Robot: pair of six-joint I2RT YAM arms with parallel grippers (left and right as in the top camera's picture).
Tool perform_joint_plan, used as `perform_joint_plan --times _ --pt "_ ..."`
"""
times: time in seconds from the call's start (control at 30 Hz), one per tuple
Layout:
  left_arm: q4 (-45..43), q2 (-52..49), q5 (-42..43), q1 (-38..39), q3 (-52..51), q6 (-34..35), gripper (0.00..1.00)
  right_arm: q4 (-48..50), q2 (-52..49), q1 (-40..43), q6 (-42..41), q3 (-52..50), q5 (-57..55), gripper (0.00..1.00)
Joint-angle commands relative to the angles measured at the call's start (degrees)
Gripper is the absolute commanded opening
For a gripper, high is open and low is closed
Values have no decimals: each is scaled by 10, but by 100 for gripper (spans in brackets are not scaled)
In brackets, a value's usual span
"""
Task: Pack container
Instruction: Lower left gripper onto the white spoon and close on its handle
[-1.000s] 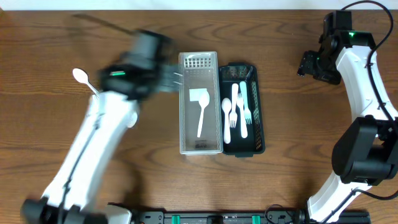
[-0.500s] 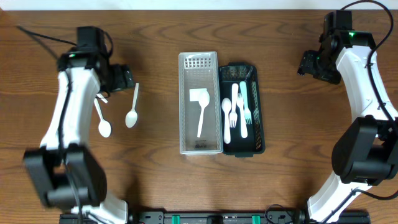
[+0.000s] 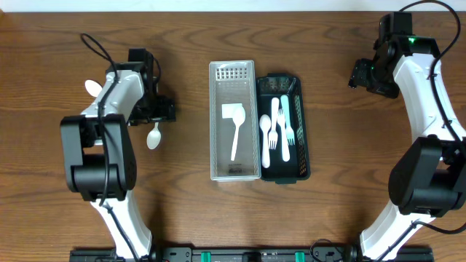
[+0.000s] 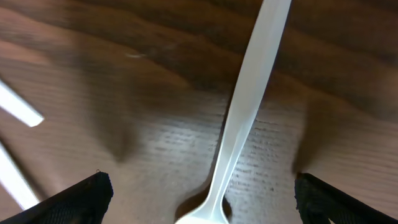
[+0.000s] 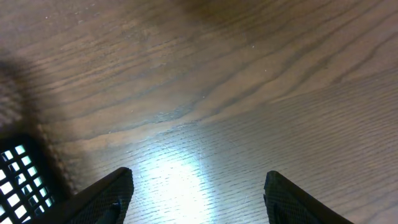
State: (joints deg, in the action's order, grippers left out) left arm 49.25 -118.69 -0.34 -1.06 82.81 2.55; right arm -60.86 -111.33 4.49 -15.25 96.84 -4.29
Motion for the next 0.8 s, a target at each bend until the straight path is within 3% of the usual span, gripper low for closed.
perform_joint_plan --times 0.0,0.6,0.67,0.77 --pt "1 -18 5 -1 -5 -30 95 -1 -7 2 7 -3 2 71" --pt "-5 -27 60 -1 -20 -69 90 0 -7 2 8 -3 2 71" --pt "-4 -27 60 -1 -20 -68 84 -1 -7 2 8 -3 2 71" --pt "0 -27 60 -1 -20 -68 65 -1 -7 2 12 -3 2 71"
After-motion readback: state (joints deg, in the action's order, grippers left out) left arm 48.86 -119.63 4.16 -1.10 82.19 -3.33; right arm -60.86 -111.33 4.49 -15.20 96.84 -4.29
